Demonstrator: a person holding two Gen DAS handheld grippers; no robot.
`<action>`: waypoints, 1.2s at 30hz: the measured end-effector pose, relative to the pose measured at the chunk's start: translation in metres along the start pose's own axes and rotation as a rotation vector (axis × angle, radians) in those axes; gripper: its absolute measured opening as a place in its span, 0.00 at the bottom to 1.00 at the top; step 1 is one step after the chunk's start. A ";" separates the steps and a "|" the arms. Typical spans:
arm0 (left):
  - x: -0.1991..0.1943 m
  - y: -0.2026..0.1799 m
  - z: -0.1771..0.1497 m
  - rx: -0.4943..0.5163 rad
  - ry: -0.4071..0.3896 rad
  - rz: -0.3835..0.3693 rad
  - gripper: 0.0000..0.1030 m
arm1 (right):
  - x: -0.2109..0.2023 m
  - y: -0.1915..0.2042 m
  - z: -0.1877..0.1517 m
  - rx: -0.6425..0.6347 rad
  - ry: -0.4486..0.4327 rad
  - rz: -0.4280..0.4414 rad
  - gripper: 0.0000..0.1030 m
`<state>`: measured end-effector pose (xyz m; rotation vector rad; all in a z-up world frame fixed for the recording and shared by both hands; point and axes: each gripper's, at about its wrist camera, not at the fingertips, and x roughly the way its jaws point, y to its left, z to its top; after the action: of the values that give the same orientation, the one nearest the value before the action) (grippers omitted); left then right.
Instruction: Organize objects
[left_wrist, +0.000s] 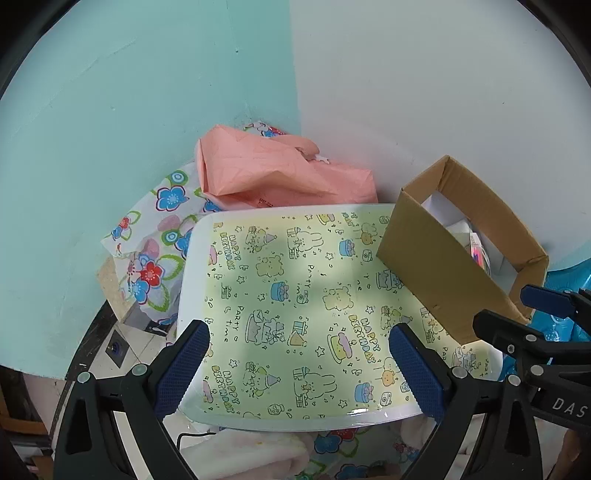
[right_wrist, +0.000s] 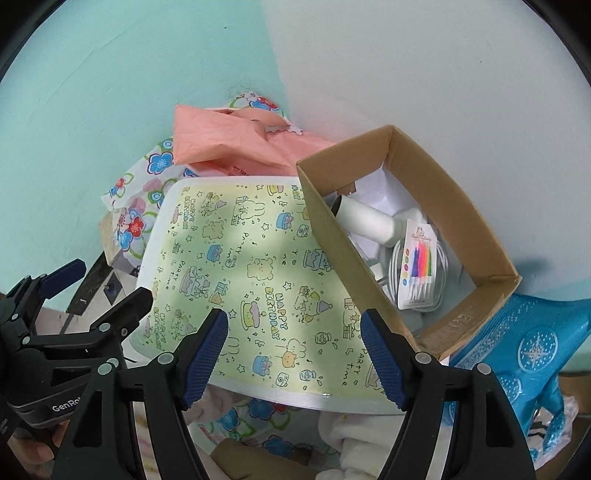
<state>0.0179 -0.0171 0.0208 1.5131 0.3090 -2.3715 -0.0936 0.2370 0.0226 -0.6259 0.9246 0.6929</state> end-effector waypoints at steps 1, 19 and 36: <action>0.000 -0.001 0.000 -0.001 0.002 0.001 0.96 | -0.001 -0.001 0.000 0.000 0.000 -0.002 0.75; 0.009 -0.009 0.007 -0.040 0.031 -0.038 0.96 | 0.000 -0.013 -0.001 -0.018 -0.005 -0.013 0.75; 0.020 0.003 0.015 -0.084 0.066 -0.037 0.96 | 0.013 -0.004 0.013 -0.031 -0.010 -0.035 0.75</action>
<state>-0.0015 -0.0282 0.0088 1.5614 0.4499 -2.3095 -0.0786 0.2473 0.0185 -0.6643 0.8934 0.6796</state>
